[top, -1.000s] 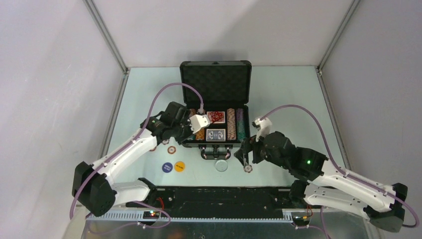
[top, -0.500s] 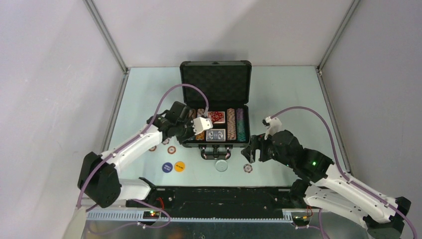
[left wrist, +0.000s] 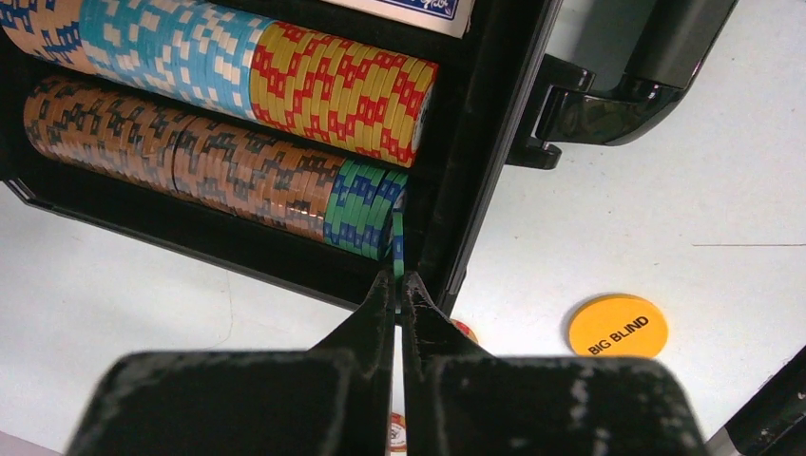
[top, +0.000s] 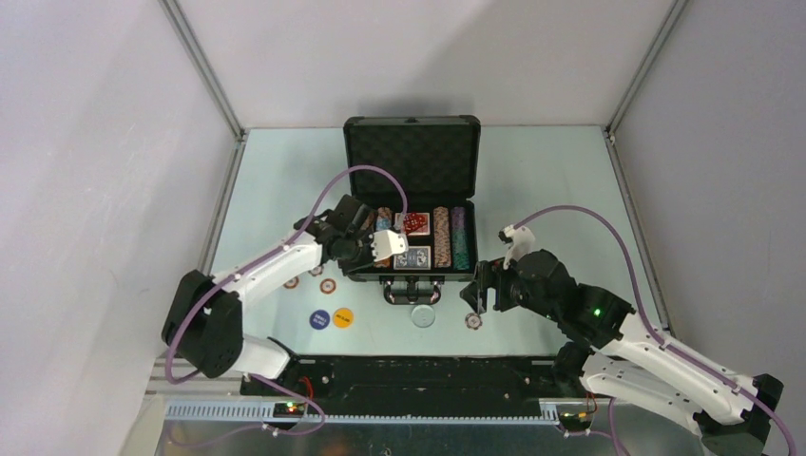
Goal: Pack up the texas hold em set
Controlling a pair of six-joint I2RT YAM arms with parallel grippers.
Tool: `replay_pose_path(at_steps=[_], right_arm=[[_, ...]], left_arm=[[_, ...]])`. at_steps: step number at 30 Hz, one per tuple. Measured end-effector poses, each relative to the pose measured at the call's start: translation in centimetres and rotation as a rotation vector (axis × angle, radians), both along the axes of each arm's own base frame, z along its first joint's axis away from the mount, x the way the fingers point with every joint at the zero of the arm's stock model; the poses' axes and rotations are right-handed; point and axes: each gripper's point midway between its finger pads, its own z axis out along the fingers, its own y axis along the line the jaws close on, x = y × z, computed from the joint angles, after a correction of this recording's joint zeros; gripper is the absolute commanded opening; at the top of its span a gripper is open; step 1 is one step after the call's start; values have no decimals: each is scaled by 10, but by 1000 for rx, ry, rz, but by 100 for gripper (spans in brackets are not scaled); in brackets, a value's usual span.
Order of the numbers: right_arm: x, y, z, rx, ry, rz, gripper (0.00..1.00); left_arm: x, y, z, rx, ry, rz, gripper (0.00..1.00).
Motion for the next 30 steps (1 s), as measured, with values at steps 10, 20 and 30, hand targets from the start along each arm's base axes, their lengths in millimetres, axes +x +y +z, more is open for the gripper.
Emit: replay_pose_path(at_steps=[10, 20, 30], right_arm=[[-1, -1, -3, -6, 5, 0, 85], [-1, -2, -7, -12, 11, -1, 84], [-2, -2, -10, -14, 19, 1, 84]], left_arm=[[5, 3, -7, 39, -8, -5, 4], [12, -1, -15, 74, -30, -9, 15], [19, 0, -13, 83, -63, 3, 25]])
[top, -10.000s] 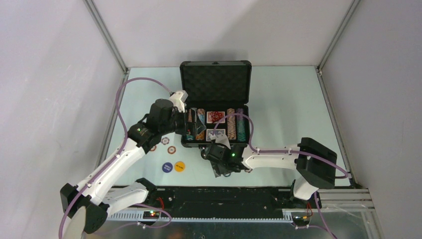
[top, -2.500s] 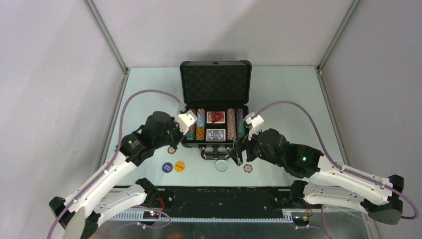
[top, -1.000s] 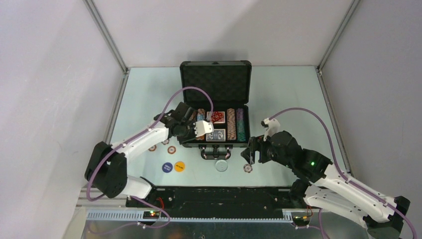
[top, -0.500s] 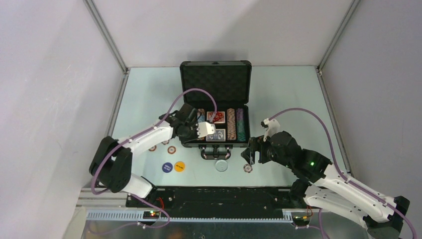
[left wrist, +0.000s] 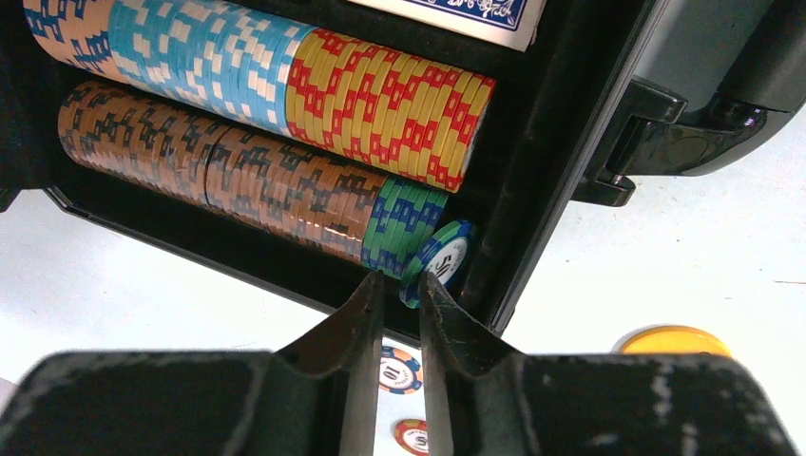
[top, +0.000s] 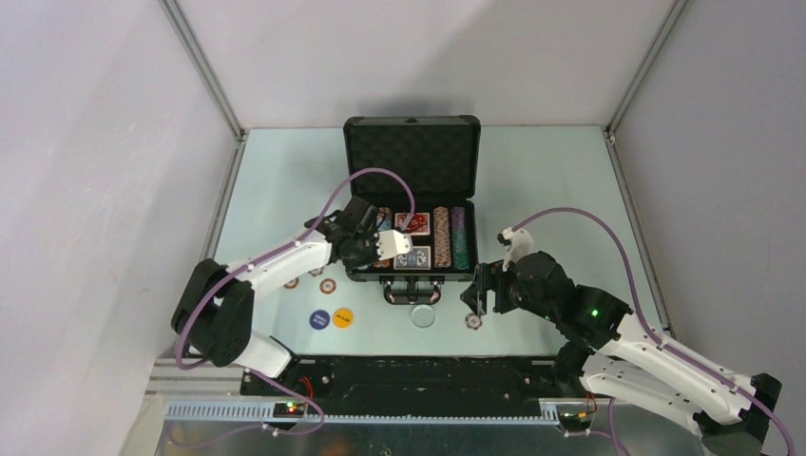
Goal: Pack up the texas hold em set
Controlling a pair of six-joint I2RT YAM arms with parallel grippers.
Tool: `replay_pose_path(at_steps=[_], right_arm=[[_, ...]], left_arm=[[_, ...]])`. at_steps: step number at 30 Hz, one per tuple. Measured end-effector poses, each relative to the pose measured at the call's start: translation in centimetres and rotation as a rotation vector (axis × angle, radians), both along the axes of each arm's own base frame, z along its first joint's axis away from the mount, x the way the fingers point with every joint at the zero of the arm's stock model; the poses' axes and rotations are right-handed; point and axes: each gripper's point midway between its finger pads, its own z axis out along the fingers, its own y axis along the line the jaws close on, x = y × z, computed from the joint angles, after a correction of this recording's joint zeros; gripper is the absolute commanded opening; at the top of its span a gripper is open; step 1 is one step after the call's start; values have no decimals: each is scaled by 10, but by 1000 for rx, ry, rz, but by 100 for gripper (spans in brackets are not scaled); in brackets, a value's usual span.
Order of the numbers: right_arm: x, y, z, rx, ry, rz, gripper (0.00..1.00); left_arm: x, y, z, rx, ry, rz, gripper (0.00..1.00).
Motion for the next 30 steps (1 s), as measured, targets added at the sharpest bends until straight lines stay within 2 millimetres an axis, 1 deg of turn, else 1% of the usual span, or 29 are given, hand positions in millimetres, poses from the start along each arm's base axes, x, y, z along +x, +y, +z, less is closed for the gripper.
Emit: replay_pose_path(at_steps=[12, 22, 25, 26, 27, 29, 30], right_arm=[[-1, 1, 0, 6, 6, -1, 84], [-1, 1, 0, 10, 12, -3, 84], [-1, 1, 1, 11, 10, -6, 85], [0, 0, 1, 11, 9, -9, 84], [0, 0, 1, 12, 9, -13, 84], [2, -1, 1, 14, 10, -28, 84], [3, -2, 1, 16, 13, -36, 84]], left_arm=[[-1, -5, 4, -10, -13, -13, 31], [0, -7, 6, -19, -21, -9, 33], [0, -7, 15, -37, -44, 5, 37], [0, -7, 20, -48, -56, 15, 41], [0, -8, 26, -63, -71, 23, 47], [0, -8, 39, -98, -103, 43, 55], [0, -9, 47, -119, -119, 55, 57]])
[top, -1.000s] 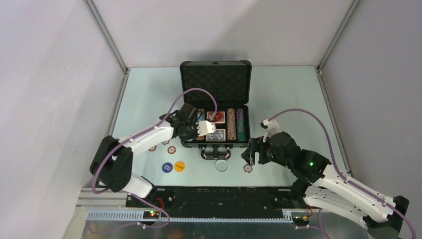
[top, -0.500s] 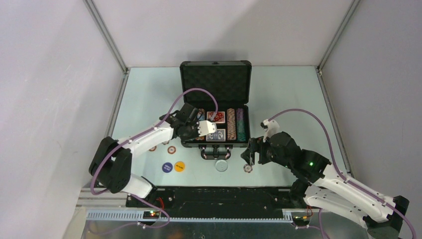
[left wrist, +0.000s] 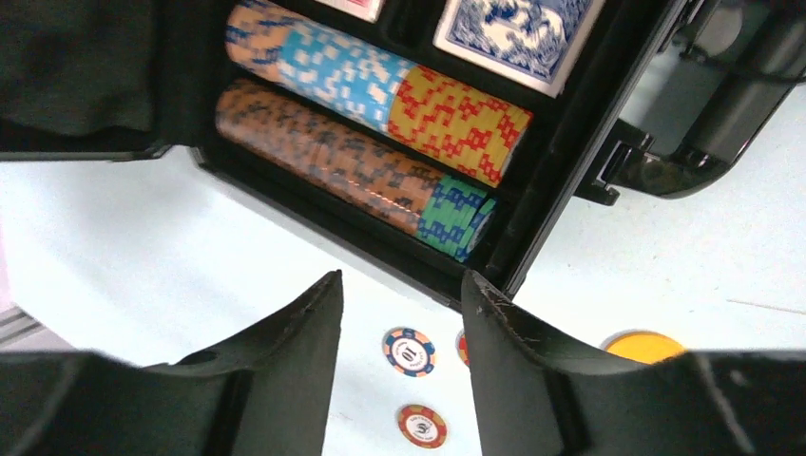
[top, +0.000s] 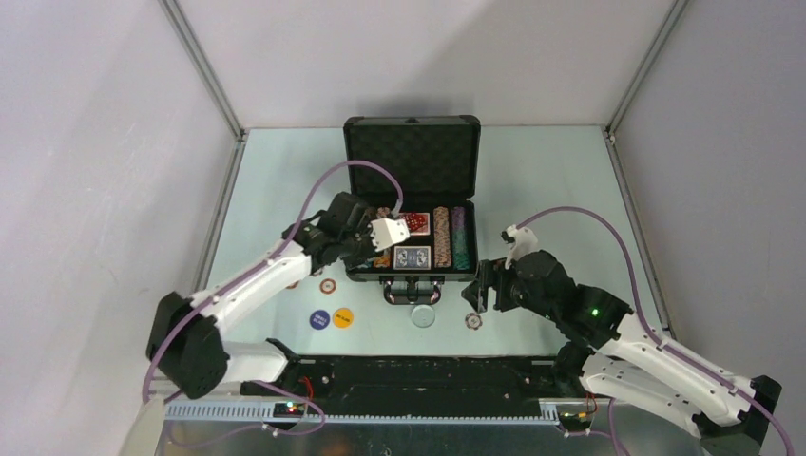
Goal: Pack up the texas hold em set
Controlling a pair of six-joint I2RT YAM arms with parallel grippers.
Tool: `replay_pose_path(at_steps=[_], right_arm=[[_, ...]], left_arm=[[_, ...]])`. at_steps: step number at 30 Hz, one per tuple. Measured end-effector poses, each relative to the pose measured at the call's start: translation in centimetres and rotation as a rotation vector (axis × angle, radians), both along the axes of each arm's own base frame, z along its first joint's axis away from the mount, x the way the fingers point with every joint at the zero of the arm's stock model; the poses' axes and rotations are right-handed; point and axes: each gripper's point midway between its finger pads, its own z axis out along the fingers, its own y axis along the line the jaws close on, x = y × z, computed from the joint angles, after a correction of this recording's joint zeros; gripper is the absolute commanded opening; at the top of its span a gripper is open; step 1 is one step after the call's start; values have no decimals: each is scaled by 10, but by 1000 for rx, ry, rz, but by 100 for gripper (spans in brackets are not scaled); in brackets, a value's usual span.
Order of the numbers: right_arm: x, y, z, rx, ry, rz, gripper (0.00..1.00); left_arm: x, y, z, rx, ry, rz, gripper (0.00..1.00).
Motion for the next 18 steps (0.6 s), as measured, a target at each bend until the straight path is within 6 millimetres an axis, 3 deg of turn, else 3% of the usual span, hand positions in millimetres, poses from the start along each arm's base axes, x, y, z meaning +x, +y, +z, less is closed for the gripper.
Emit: replay_pose_path(at_steps=[3, 5, 10, 18], right_arm=[[6, -4, -5, -4, 29, -48, 84], [9, -9, -13, -20, 65, -87, 84], [13, -17, -46, -109, 198, -171, 84], [-3, -10, -87, -246, 321, -187, 85]], left_arm=[[-1, -2, 27, -83, -53, 49, 84], [-1, -3, 46, -146, -81, 102, 95], [9, -2, 95, -331, -135, 357, 100], [-4, 19, 134, -579, -168, 652, 100]])
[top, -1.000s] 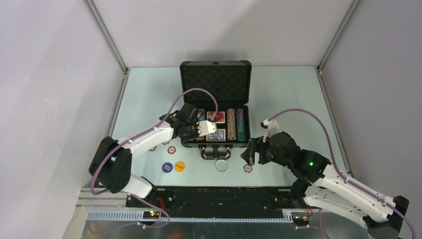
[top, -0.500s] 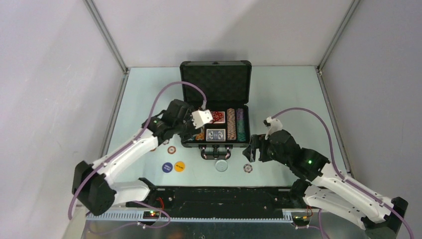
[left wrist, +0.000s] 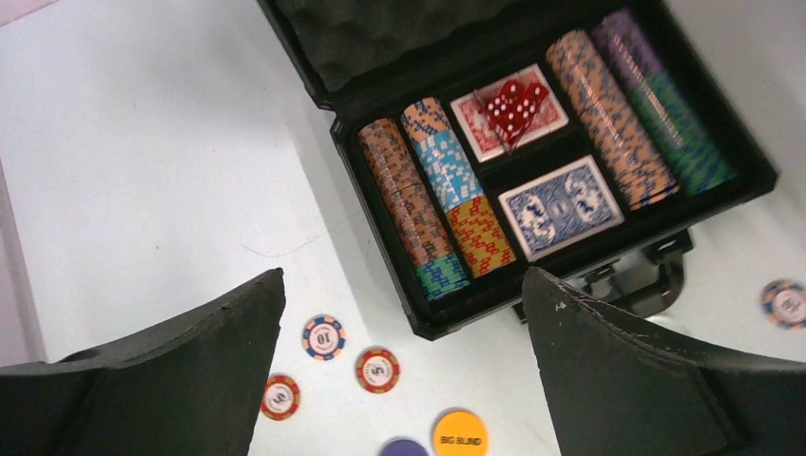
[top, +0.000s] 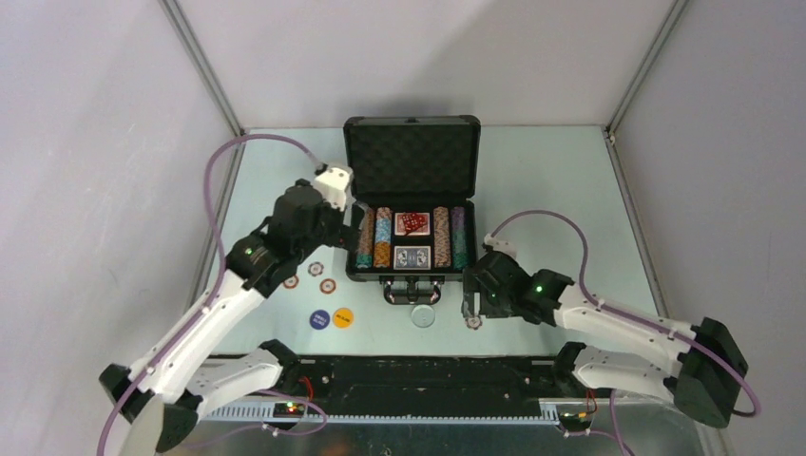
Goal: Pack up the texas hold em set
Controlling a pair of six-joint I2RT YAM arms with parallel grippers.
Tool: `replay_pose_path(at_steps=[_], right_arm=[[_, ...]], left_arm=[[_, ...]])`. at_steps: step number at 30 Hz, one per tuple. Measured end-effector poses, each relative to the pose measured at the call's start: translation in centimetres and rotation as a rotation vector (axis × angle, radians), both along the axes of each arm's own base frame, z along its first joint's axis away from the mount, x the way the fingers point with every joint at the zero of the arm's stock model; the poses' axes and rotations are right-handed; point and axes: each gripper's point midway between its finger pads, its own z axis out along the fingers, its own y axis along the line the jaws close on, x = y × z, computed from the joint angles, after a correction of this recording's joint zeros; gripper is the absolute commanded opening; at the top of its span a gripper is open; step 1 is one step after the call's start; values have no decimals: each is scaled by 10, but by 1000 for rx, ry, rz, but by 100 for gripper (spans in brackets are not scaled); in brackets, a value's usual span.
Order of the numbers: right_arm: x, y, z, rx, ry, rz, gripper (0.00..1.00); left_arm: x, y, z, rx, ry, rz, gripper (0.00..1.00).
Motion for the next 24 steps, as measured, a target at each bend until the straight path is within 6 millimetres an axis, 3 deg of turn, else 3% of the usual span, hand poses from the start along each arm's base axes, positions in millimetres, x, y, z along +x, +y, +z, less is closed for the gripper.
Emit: replay_pose_path(at_steps=[4, 8, 14, 19, 24], right_arm=[[-3, 0, -18, -54, 47, -24, 85], [-7, 2, -31, -82, 79, -32, 85], [-6, 8, -41, -90, 92, -45, 85], [-3, 12, -51, -110, 102, -48, 84], [-2, 11, -63, -142, 117, -60, 78]], left_arm=[[-8, 12, 20, -106, -40, 81, 100], [-16, 22, 27, -176, -52, 138, 100], [-30, 43, 15, -201, -22, 219, 100], [-32, 68, -9, -200, 32, 330, 100], [-35, 72, -21, -197, 69, 348, 100]])
